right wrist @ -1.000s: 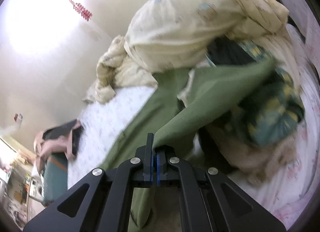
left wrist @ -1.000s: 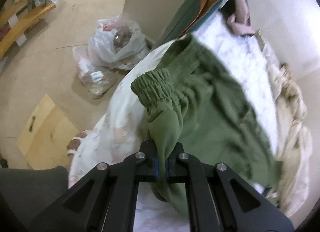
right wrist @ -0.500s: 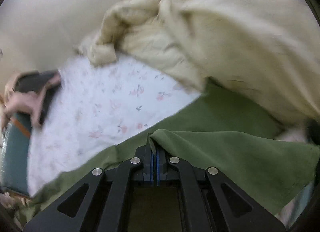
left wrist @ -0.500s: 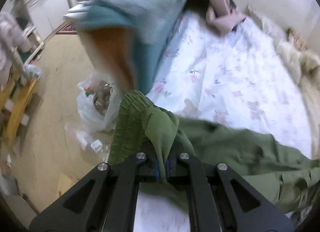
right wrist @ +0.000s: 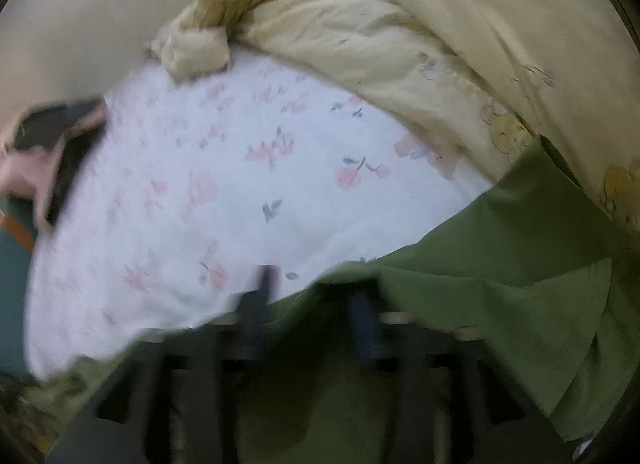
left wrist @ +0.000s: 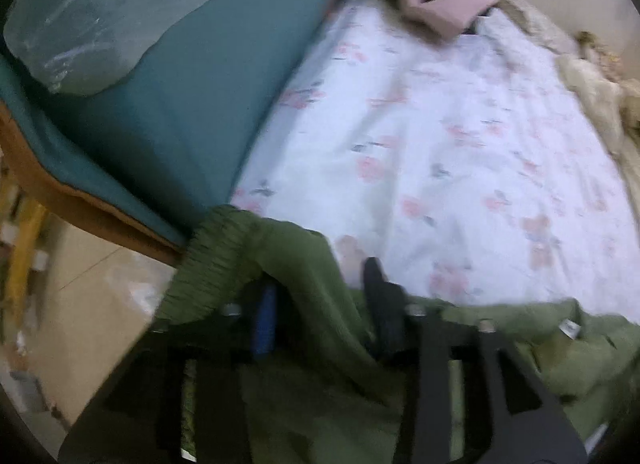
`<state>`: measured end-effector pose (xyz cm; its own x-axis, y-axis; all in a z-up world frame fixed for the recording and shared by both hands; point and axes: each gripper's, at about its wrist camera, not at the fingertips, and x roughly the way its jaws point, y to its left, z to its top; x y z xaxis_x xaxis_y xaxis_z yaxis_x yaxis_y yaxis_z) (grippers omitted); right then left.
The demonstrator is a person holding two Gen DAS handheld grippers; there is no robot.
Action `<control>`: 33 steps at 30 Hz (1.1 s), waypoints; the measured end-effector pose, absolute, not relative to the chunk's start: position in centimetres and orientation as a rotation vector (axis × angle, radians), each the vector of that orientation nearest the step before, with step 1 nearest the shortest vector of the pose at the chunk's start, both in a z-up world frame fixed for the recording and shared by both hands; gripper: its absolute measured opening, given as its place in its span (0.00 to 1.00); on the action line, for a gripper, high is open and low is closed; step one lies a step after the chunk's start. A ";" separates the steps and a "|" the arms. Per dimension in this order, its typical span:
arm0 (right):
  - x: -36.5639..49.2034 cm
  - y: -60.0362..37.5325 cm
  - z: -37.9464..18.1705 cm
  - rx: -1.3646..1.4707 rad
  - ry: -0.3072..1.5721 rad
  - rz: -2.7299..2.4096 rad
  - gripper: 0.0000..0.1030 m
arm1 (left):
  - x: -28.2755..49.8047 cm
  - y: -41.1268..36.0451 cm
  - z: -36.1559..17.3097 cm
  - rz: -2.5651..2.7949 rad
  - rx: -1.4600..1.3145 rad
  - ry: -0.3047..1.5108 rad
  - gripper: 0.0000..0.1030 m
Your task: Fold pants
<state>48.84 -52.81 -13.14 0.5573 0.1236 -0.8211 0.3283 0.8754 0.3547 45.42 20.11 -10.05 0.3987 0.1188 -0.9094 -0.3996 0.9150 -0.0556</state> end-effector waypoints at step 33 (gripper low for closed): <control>44.2 -37.2 -12.2 0.112 0.934 0.219 0.55 | 44.4 7.4 -12.6 0.080 0.069 1.121 0.73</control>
<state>44.16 -37.20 -12.21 0.5748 0.2345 -0.7839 -0.1382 0.9721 0.1894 44.42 7.43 -12.59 0.4327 0.0990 -0.8961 -0.0299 0.9950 0.0955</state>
